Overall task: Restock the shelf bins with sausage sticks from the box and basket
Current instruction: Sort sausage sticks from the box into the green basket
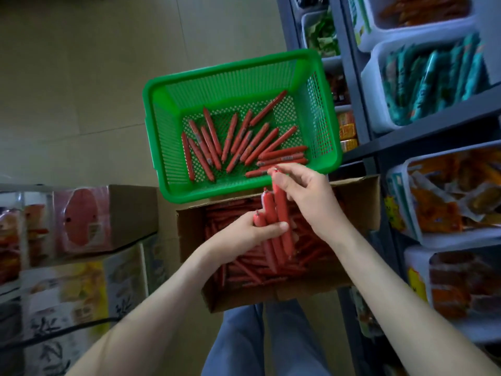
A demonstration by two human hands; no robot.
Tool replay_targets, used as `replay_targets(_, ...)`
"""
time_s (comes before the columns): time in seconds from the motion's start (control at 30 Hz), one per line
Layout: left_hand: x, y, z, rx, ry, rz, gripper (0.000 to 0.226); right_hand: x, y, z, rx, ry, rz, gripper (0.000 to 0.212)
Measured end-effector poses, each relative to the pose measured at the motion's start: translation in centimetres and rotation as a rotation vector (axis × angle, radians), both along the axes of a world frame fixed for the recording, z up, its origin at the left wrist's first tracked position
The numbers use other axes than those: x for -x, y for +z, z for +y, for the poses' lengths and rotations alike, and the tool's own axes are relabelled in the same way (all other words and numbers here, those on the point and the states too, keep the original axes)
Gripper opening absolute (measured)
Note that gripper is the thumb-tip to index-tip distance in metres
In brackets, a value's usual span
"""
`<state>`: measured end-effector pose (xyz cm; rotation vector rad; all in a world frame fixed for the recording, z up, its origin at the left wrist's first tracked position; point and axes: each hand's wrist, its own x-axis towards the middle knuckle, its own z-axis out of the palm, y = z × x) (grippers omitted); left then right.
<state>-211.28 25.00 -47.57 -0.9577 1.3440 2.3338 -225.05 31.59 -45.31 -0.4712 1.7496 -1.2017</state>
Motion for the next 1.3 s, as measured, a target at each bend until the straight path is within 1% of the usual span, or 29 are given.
replay_targets(0.07,1.4,0.4,-1.1,-0.057,0.206,-0.040,0.016,0.4,-0.8,-1.8,0.036,-0.004,-0.037,0.021)
replay_targets(0.17,3.3,0.1,-4.1,-0.028,0.474,-0.073,0.017,0.7,-1.9,-3.3,0.007,0.111,-0.068,0.034)
replay_targets(0.2,3.9,-0.2,-5.3,0.004,0.543,-0.097,0.015,0.7,-2.2,-3.7,-0.008,0.166,-0.042,0.038)
replay_targets(0.27,5.2,-0.7,-7.5,0.075,0.628,-0.155,0.008,0.8,-2.9,-4.5,-0.067,0.253,0.082,0.044)
replay_targets(0.3,5.7,-1.2,-8.4,0.105,0.635,-0.187,0.006,0.9,-3.4,-4.8,-0.114,0.293,0.165,0.046)
replay_targets(0.33,6.0,-1.8,-9.2,0.123,0.624,-0.215,0.009,1.2,-4.0,-5.1,-0.171,0.338,0.254,0.049)
replay_targets(0.37,6.2,-2.6,-9.9,0.129,0.599,-0.249,0.016,1.4,-4.5,-5.3,-0.230,0.380,0.342,0.051)
replay_targets(0.43,6.1,-4.1,-10.9,0.138,0.553,-0.339,0.049,1.9,-5.3,-5.0,-0.300,0.396,0.435,0.050)
replay_targets(0.47,5.8,-4.5,-11.0,0.167,0.529,-0.406,0.066,2.0,-5.4,-4.7,-0.289,0.372,0.448,0.047)
replay_targets(0.5,5.4,-5.0,-10.8,0.227,0.510,-0.470,0.077,1.9,-5.5,-4.2,-0.254,0.339,0.461,0.042)
replay_targets(0.53,5.0,-5.1,-10.4,0.303,0.505,-0.510,0.078,1.6,-5.4,-3.3,-0.195,0.302,0.497,0.036)
replay_targets(0.57,4.6,-5.0,-9.7,0.377,0.517,-0.522,0.068,1.2,-5.5,-2.3,-0.126,0.262,0.563,0.030)
replay_targets(0.63,4.0,-4.2,-7.7,0.534,0.590,-0.475,0.031,0.6,-5.8,0.2,-0.004,0.208,0.722,0.023)
replay_targets(0.67,3.7,-3.6,-6.4,0.607,0.627,-0.427,0.020,0.2,-6.0,1.5,0.036,0.212,0.794,0.021)
replay_targets(0.7,3.2,-3.0,-5.1,0.681,0.661,-0.365,0.015,0.0,-6.3,2.8,0.066,0.233,0.853,0.019)
replay_targets(0.77,1.8,-2.0,-2.9,0.812,0.688,-0.227,0.016,-0.5,-6.9,4.7,0.119,0.279,0.952,0.020)
replay_targets(0.83,-0.1,-2.0,-0.9,0.941,0.625,-0.134,0.016,-1.0,-7.9,5.9,0.148,0.336,1.039,0.026)
replay_targets(0.9,-2.7,-2.9,1.1,1.029,0.493,-0.108,0.016,-2.1,-9.4,6.9,0.130,0.464,1.043,0.029)
replay_targets(0.93,-4.0,-3.7,2.0,1.039,0.413,-0.132,0.017,-2.8,-10.2,7.3,0.089,0.551,0.984,0.030)
replay_targets(1.0,-6.6,-6.4,3.7,1.035,0.210,-0.257,0.018,-4.5,-11.7,8.0,-0.092,0.749,0.738,0.033)
replay_targets(1.07,-8.9,-10.1,4.9,1.001,-0.002,-0.454,0.030,-6.8,-14.0,8.9,-0.273,0.921,0.479,0.039)
replay_targets(1.1,-9.9,-11.7,5.3,0.981,-0.107,-0.541,0.039,-8.2,-15.2,9.2,-0.323,0.977,0.419,0.042)
replay_targets(1.13,-10.7,-13.3,5.7,0.974,-0.225,-0.616,0.046,-9.6,-16.2,9.5,-0.355,1.019,0.399,0.047)
replay_targets(1.2,-11.5,-15.8,6.5,0.988,-0.374,-0.720,0.048,-12.2,-17.8,9.5,-0.423,1.052,0.437,0.056)
replay_targets(1.3,-11.1,-18.2,7.9,1.149,-0.595,-0.808,0.047,-14.5,-19.0,9.0,-0.471,1.034,0.619,0.057)
